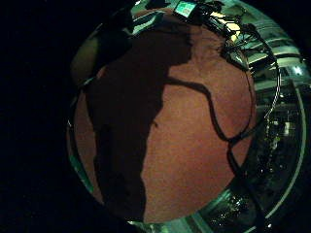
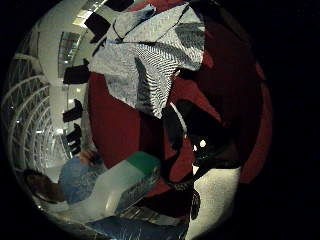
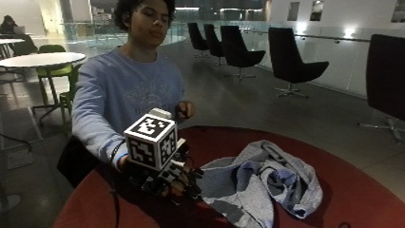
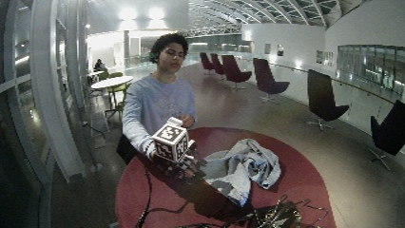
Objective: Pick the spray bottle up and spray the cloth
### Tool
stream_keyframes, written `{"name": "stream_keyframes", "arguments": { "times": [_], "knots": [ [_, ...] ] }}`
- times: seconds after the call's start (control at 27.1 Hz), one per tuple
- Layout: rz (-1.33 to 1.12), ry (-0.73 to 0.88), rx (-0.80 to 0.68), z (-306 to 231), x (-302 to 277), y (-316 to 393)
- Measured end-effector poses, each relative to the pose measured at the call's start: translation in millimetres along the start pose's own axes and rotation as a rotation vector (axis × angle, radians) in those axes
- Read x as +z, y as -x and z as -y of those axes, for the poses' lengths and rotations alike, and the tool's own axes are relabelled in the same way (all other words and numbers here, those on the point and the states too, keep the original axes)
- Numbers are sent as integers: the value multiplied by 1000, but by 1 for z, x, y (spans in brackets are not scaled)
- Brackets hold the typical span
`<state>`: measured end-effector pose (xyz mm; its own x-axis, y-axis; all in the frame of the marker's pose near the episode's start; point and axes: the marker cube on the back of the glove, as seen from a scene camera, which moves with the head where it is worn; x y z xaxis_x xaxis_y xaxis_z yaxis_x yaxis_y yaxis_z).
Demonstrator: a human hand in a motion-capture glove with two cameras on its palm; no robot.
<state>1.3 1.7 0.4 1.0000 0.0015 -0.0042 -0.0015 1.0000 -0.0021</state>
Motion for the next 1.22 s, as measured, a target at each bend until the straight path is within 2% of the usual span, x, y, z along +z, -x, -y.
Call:
{"name": "stream_keyframes", "arguments": {
  "times": [1.22],
  "knots": [
    [3,0,-5,-12,-8,5]
  ]
}}
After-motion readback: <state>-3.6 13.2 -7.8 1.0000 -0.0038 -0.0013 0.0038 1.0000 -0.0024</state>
